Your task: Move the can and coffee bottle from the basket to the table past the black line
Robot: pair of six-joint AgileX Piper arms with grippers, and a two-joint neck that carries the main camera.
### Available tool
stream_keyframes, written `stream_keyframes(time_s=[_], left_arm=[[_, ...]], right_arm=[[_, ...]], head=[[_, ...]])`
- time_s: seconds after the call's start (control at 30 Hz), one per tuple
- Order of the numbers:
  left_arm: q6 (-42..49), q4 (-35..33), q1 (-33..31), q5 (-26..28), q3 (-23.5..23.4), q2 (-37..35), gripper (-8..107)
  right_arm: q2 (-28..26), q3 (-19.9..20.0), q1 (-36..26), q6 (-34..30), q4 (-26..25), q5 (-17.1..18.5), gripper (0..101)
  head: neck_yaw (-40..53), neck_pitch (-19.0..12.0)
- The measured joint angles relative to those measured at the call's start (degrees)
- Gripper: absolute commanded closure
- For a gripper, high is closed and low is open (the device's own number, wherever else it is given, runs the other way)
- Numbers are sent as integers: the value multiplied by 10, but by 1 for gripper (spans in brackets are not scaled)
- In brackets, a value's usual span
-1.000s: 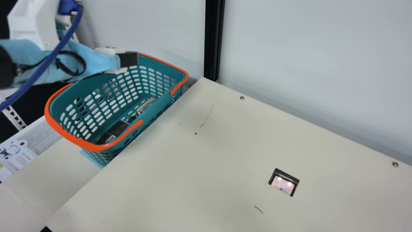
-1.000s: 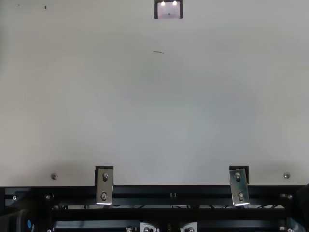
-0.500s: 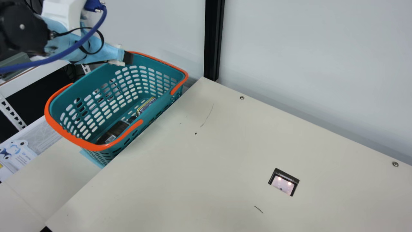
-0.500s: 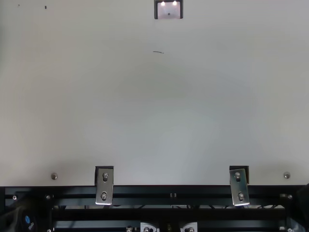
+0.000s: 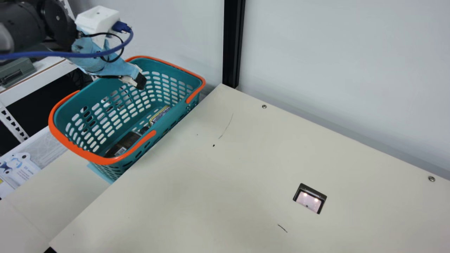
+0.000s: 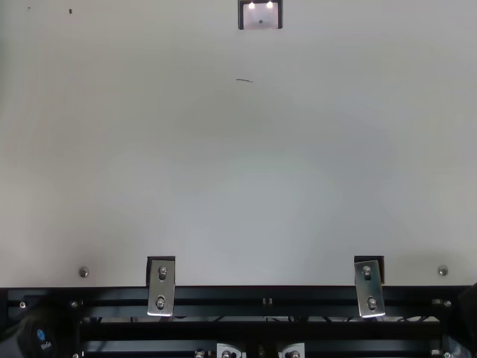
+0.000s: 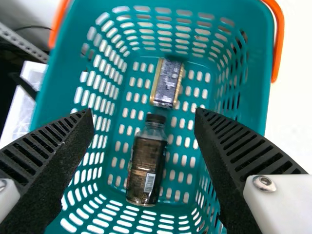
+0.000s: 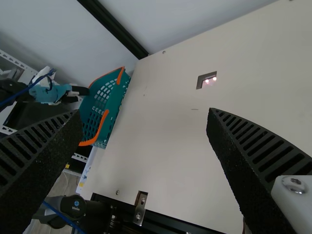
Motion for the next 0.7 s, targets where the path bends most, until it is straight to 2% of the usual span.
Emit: stream_keyframes(time_s=[0.23,0.7], left_arm=[[89,-35,17,51,-64,65,9],[82,-30,12,56,-70,71,9]], right_arm=[[0,0,0,0,0,0,0],[0,0,0,0,0,0,0]], head=[[0,0],[0,0]])
